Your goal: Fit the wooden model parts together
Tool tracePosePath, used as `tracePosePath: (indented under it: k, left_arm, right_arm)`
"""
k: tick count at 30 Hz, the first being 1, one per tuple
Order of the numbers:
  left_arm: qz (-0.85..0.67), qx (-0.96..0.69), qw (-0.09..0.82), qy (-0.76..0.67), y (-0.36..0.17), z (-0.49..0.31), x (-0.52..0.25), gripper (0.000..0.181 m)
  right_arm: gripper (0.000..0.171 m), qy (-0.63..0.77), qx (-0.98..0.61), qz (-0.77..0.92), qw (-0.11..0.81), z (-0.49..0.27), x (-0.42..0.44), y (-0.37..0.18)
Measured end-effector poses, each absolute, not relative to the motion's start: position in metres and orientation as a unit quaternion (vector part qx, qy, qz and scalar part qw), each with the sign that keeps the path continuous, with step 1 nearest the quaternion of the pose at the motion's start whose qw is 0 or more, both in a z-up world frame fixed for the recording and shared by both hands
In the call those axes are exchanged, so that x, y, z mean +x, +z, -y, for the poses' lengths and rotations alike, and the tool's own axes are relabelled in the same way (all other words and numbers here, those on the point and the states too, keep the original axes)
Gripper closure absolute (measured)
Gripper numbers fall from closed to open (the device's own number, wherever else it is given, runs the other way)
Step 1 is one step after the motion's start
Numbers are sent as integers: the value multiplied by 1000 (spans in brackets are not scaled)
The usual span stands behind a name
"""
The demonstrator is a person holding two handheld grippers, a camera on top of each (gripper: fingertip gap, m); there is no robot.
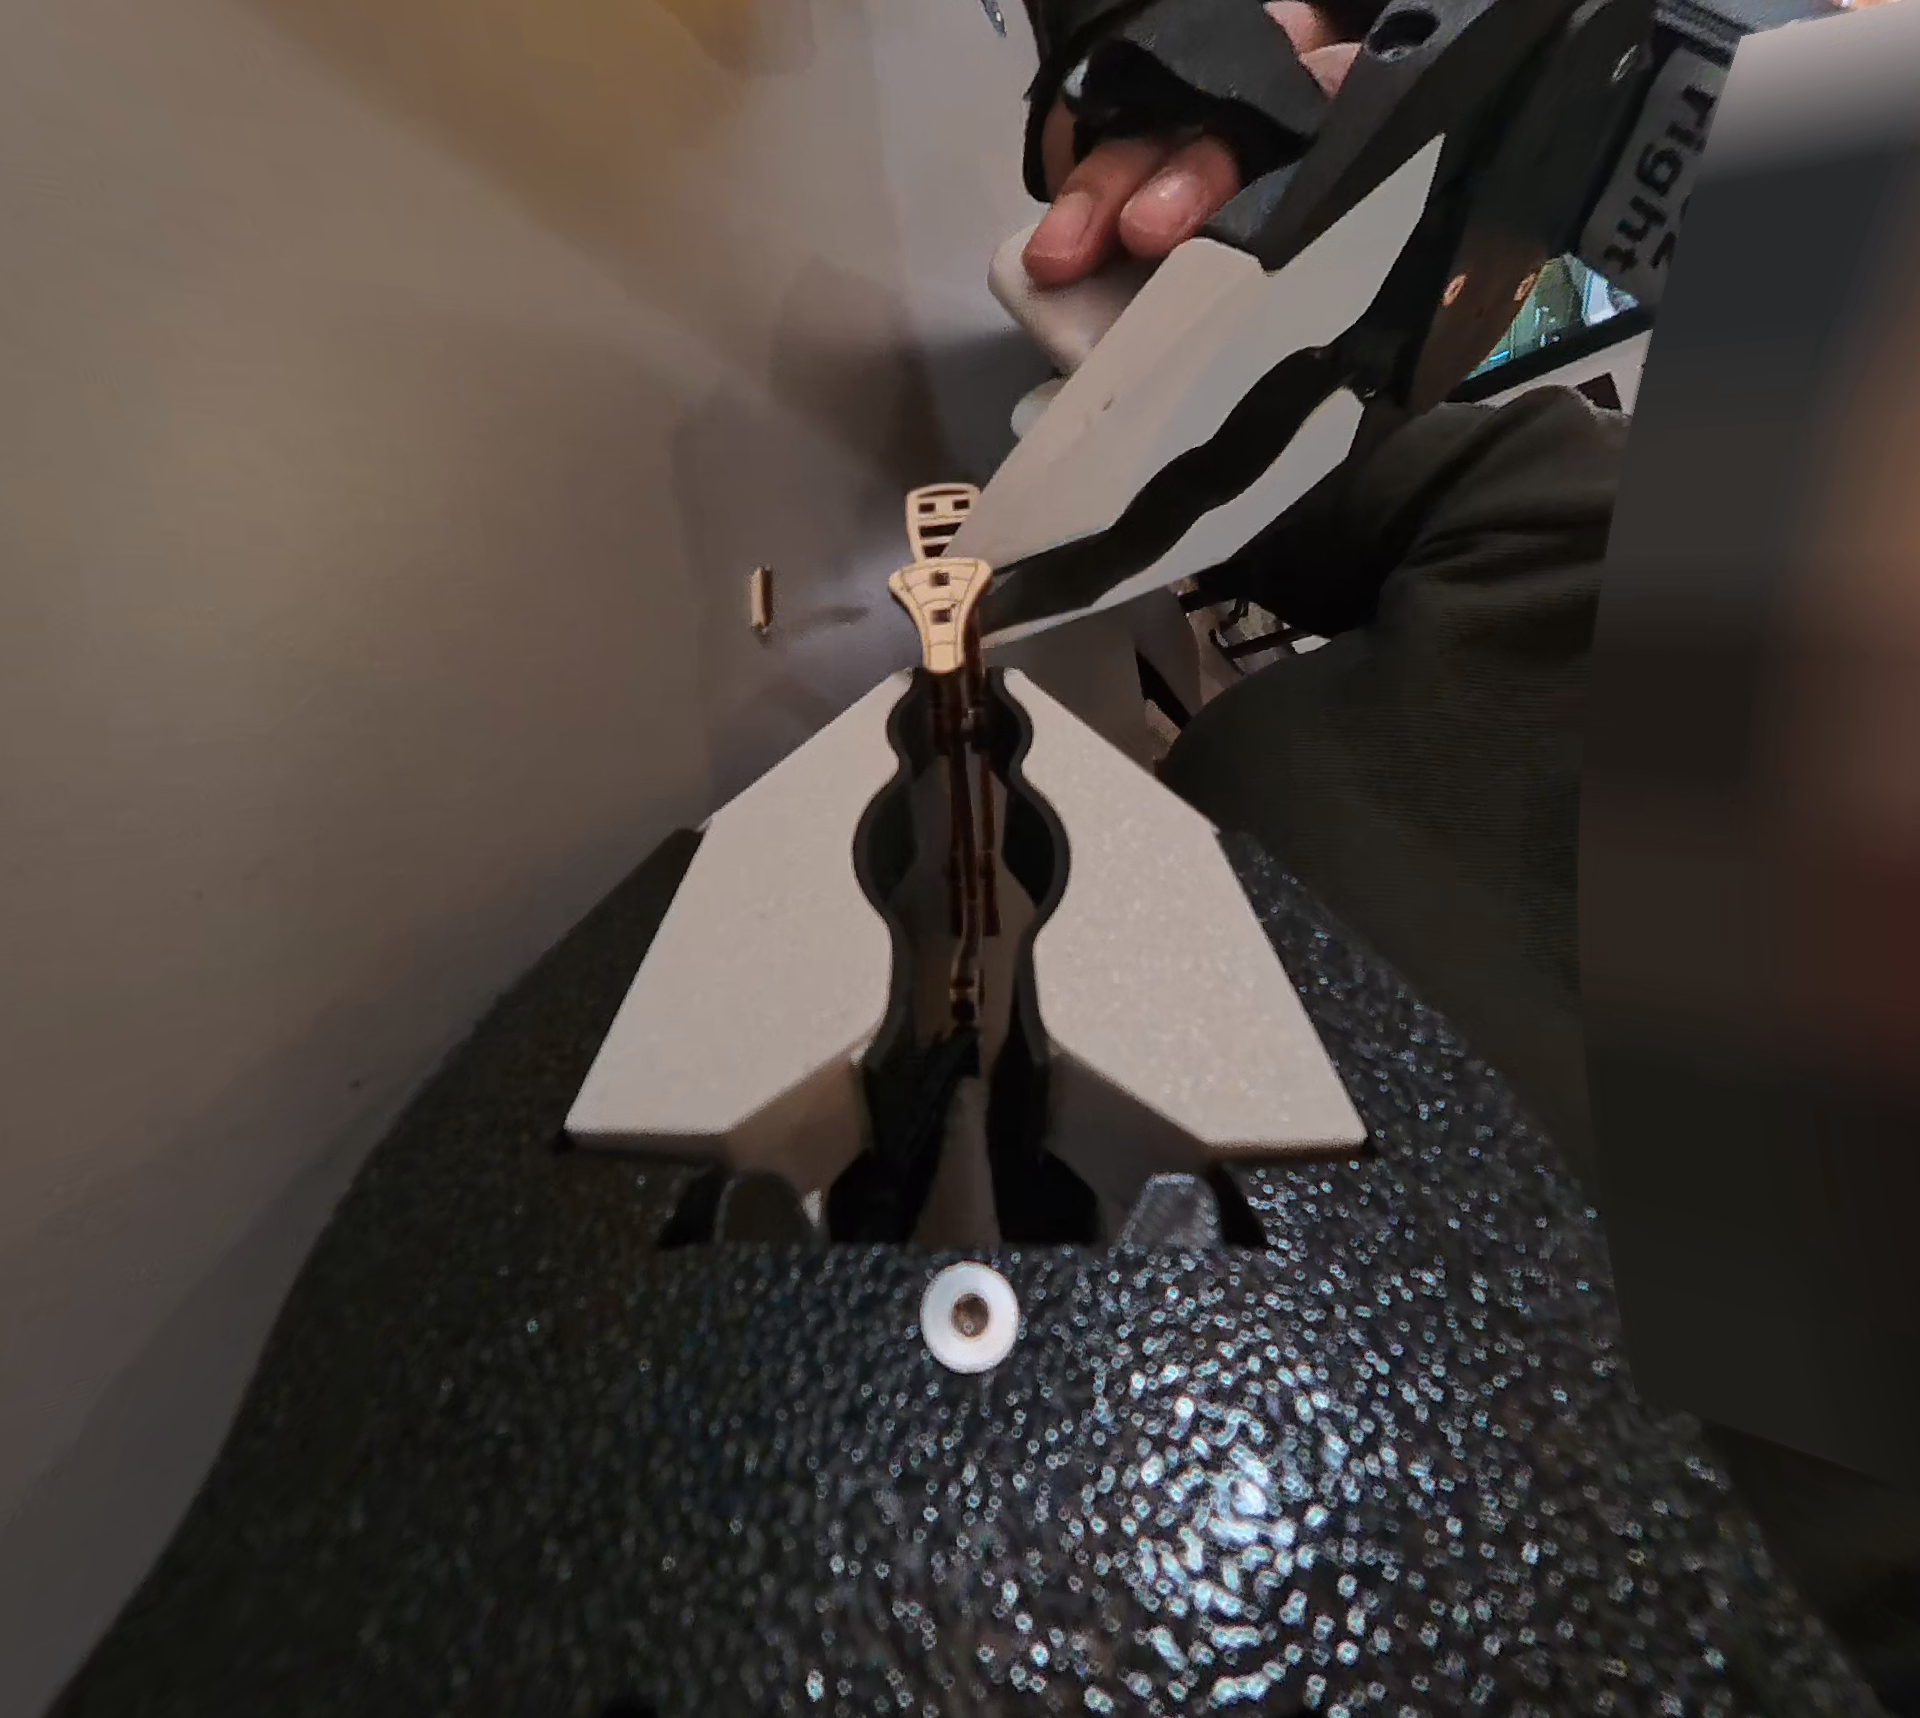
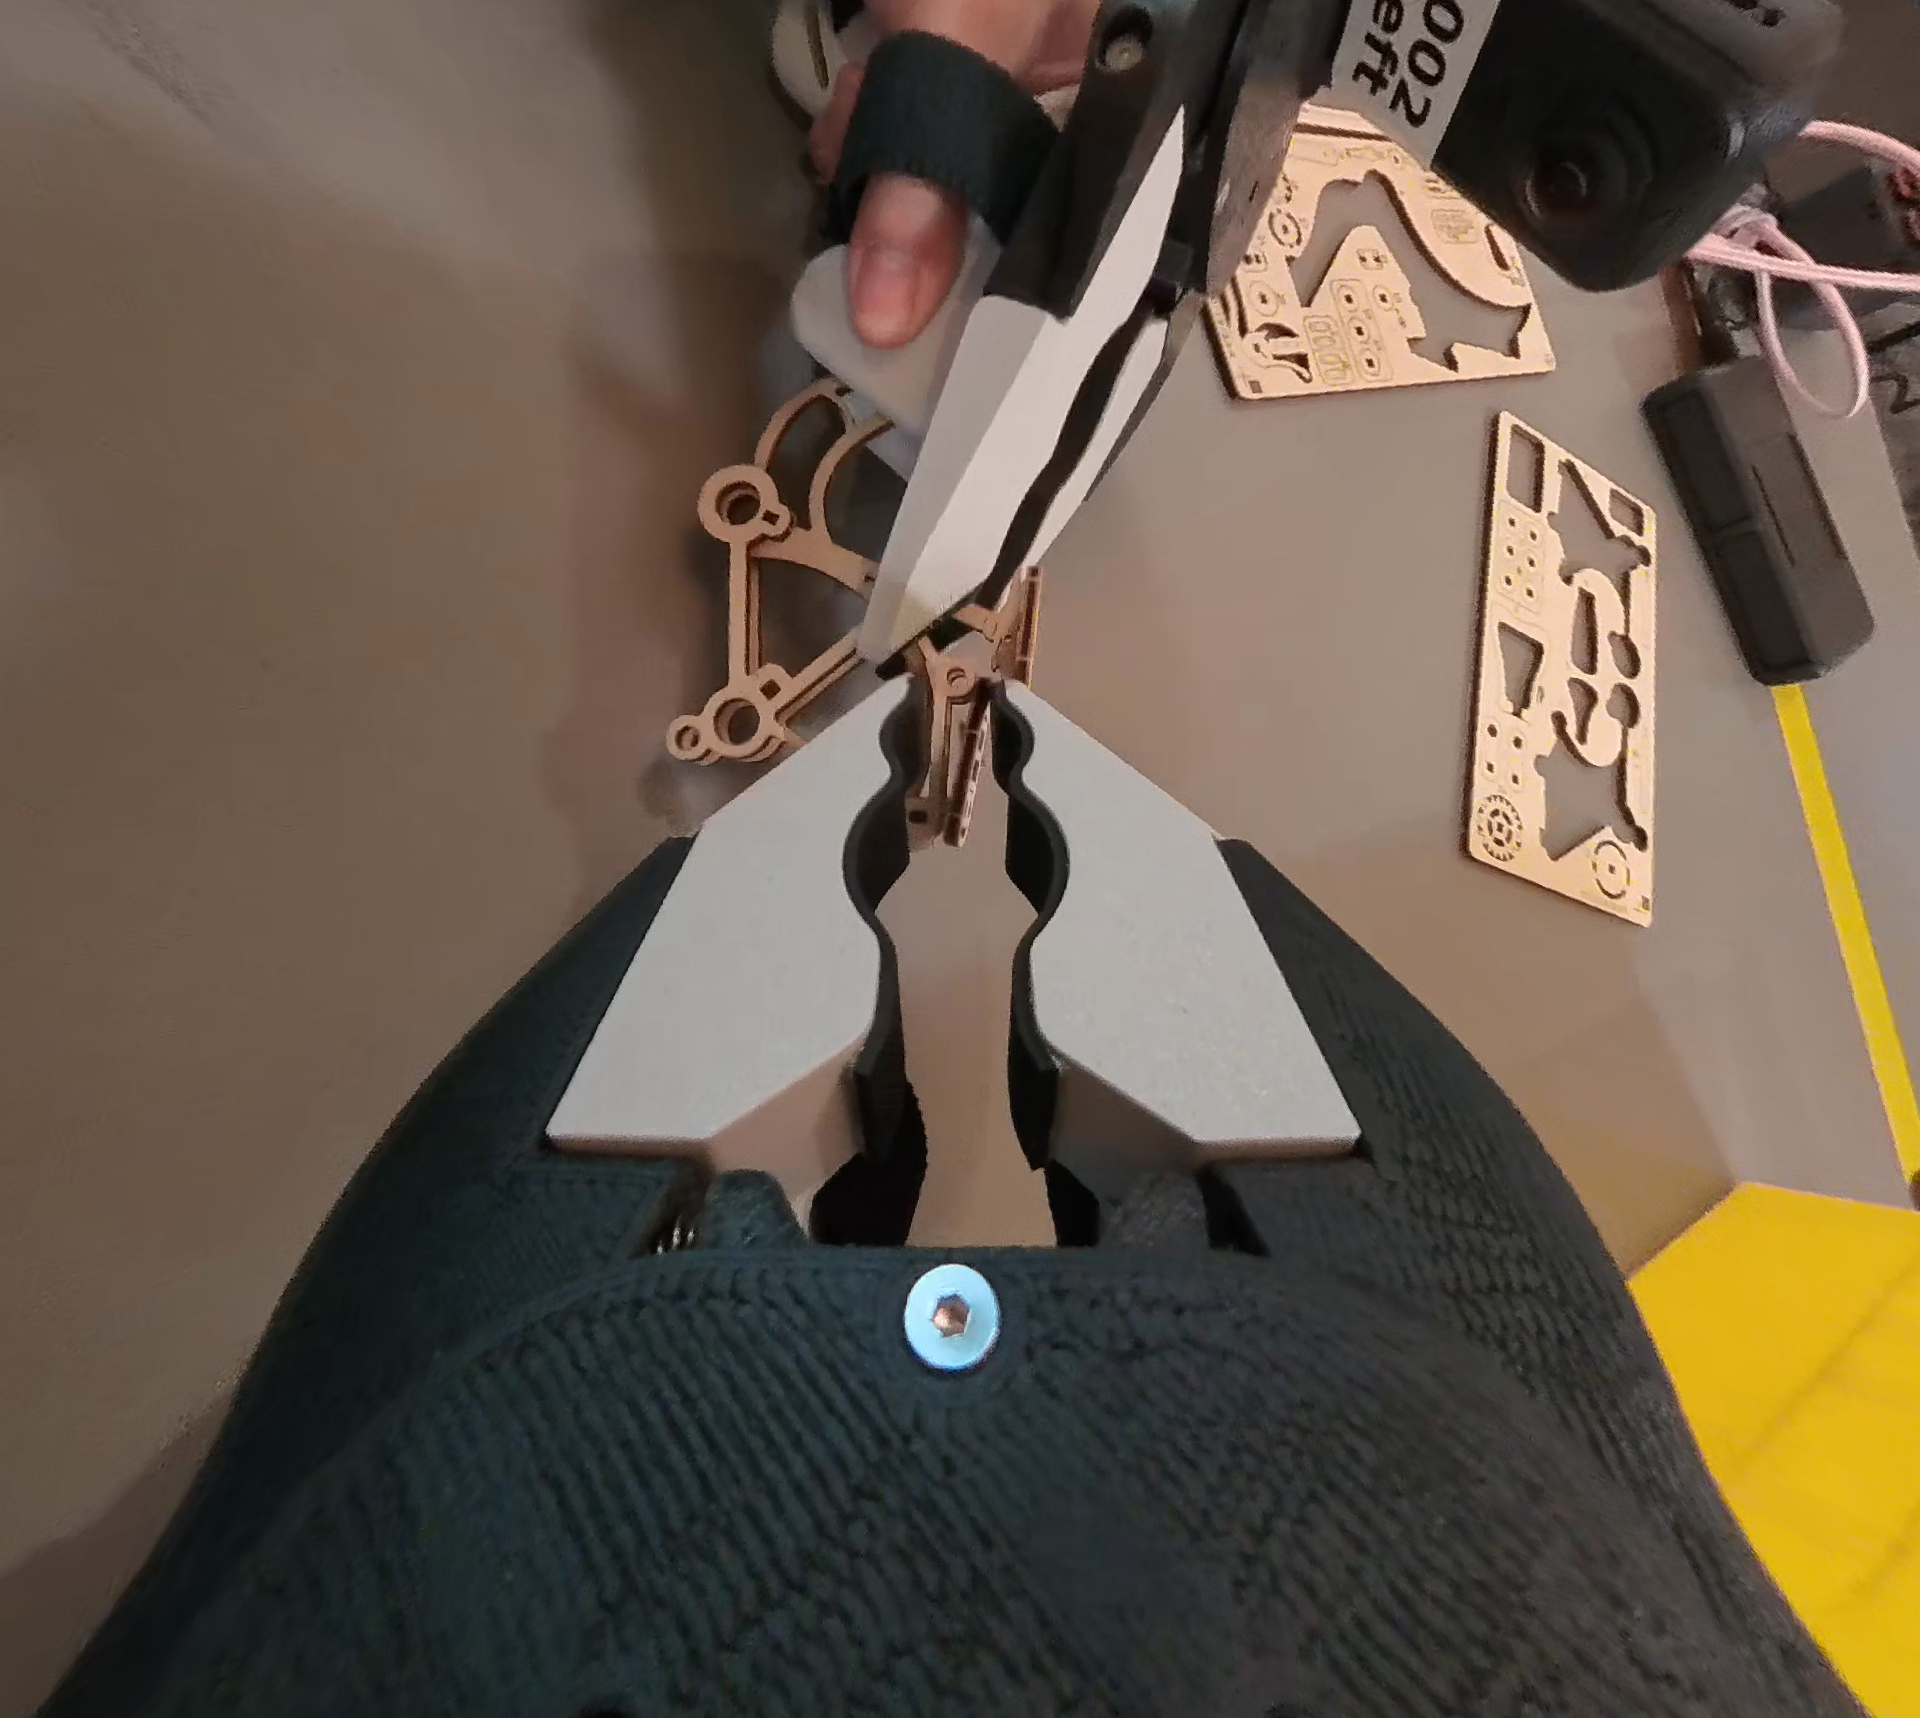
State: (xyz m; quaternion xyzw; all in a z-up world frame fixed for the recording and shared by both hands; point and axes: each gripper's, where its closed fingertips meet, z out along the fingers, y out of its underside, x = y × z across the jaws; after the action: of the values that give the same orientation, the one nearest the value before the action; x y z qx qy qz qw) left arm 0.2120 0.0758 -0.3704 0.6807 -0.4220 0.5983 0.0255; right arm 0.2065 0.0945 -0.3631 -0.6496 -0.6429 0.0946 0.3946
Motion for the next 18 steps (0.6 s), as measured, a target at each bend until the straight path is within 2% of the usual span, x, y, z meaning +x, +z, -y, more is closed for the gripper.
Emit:
tracePosePath:
  k: [18]
  left_arm:
    - [428, 684, 30, 590, -374, -74, 211, 174]
  right_arm:
    - [164, 79, -652, 647, 388, -94, 208, -368]
